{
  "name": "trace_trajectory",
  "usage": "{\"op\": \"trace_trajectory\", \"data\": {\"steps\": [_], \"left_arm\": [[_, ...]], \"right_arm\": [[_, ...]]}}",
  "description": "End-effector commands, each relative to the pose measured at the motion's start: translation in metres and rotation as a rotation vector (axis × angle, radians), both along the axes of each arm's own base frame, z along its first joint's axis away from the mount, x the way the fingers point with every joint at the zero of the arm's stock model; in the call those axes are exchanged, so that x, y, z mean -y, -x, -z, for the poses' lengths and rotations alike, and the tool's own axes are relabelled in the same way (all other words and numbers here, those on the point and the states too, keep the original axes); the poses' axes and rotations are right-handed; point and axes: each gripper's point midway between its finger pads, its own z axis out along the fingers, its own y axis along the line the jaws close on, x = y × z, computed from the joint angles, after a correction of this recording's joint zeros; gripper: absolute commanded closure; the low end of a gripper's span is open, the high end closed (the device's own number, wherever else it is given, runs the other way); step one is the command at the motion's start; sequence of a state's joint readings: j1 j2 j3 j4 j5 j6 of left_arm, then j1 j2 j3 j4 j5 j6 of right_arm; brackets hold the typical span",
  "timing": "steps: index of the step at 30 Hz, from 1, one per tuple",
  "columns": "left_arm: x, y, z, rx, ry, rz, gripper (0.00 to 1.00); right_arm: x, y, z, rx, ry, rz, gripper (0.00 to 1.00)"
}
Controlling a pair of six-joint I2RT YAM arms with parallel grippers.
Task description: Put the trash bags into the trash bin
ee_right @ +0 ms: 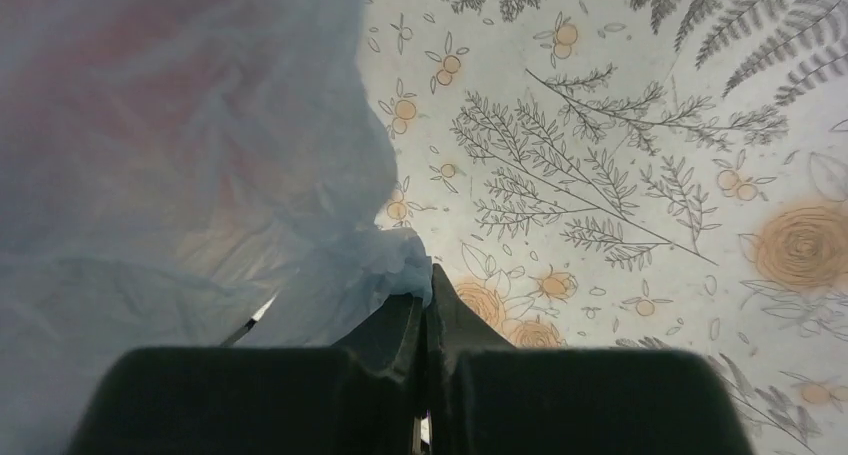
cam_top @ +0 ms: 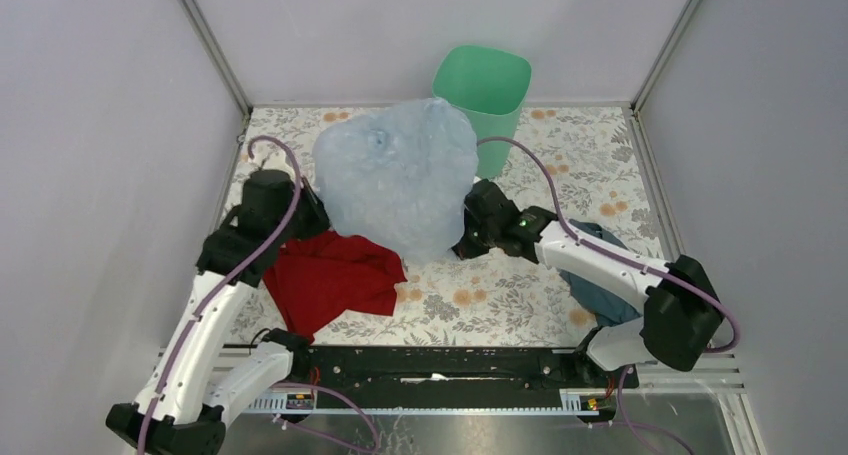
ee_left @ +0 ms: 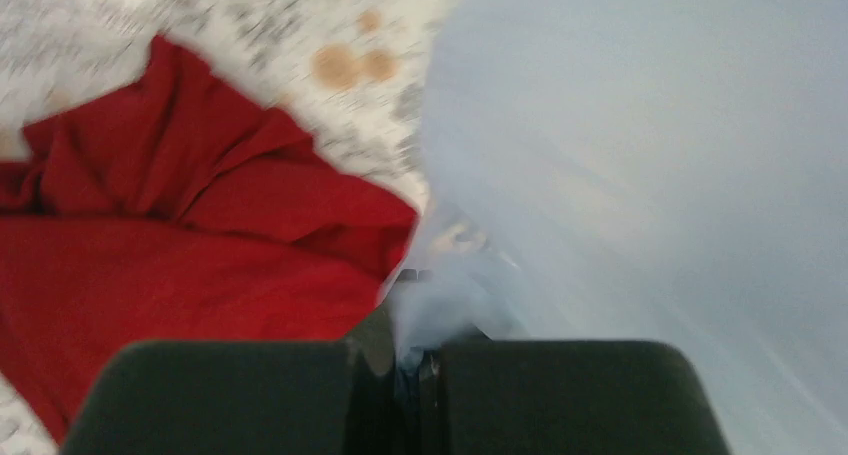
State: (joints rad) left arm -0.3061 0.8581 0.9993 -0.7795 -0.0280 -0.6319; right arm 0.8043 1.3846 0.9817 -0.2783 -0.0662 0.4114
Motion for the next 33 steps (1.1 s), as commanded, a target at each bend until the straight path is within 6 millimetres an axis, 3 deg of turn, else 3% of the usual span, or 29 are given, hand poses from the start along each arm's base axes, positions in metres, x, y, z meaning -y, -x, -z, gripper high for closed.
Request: {"op": "trace_trajectory", "data": {"steps": [1,3,4,6,7,8,9,10,12,13,14,15,17,19,24,26,29,33], "left_arm": [[0.034,0.008,-0.208,0.551,0.197,0.226,1.00],[0.060,0.023,-0.273,0.668,0.322,0.375,1.00],[0.070,0.033,-0.295,0.715,0.386,0.443,1.00],[0.077,0.052,-0.322,0.809,0.487,0.514,1.00],[0.074,0.053,-0.319,0.827,0.506,0.495,1.00],[0.068,0.046,-0.304,0.814,0.498,0.434,1.00],[0.058,0.035,-0.276,0.754,0.474,0.341,1.00],[0.045,0.016,-0.235,0.646,0.437,0.204,1.00],[0.017,-0.007,-0.128,0.343,0.304,-0.029,1.00],[0.004,-0.009,-0.079,0.199,0.219,-0.110,1.00],[0.002,-0.005,-0.040,0.084,0.161,-0.118,1.00],[0.000,0.001,-0.009,-0.005,0.117,-0.114,1.00],[-0.003,0.013,0.026,-0.092,0.078,-0.102,1.00],[0.004,0.016,0.011,-0.029,0.108,-0.045,1.00],[0.030,0.018,-0.125,0.356,0.256,0.143,1.00],[0.036,0.022,-0.163,0.438,0.295,0.183,1.00],[0.046,0.030,-0.192,0.523,0.361,0.249,1.00],[0.050,0.035,-0.184,0.517,0.407,0.269,1.00]], "right_arm": [[-0.023,-0.038,-0.153,0.306,-0.184,-0.006,1.00],[-0.028,-0.043,-0.211,0.385,-0.221,-0.029,1.00],[-0.029,-0.042,-0.240,0.429,-0.258,-0.042,1.00],[-0.023,-0.033,-0.285,0.509,-0.337,-0.049,1.00],[-0.018,-0.028,-0.296,0.539,-0.365,-0.047,1.00],[-0.012,-0.025,-0.297,0.559,-0.381,-0.039,1.00],[-0.008,-0.022,-0.289,0.568,-0.385,-0.030,1.00],[-0.004,-0.023,-0.267,0.550,-0.363,-0.015,1.00],[0.004,-0.028,-0.200,0.446,-0.258,0.041,1.00],[0.009,-0.025,-0.152,0.348,-0.188,0.053,1.00],[0.011,-0.018,-0.117,0.262,-0.149,0.058,1.00],[0.012,-0.009,-0.085,0.183,-0.126,0.056,1.00],[0.010,0.008,-0.054,0.095,-0.151,0.038,1.00],[0.011,0.009,-0.060,0.105,-0.174,0.048,1.00],[0.016,-0.007,-0.147,0.287,-0.182,0.027,1.00],[0.016,-0.008,-0.176,0.335,-0.206,0.015,1.00],[0.017,-0.005,-0.187,0.352,-0.227,0.006,1.00],[0.025,0.001,-0.172,0.332,-0.229,0.032,1.00]]}}
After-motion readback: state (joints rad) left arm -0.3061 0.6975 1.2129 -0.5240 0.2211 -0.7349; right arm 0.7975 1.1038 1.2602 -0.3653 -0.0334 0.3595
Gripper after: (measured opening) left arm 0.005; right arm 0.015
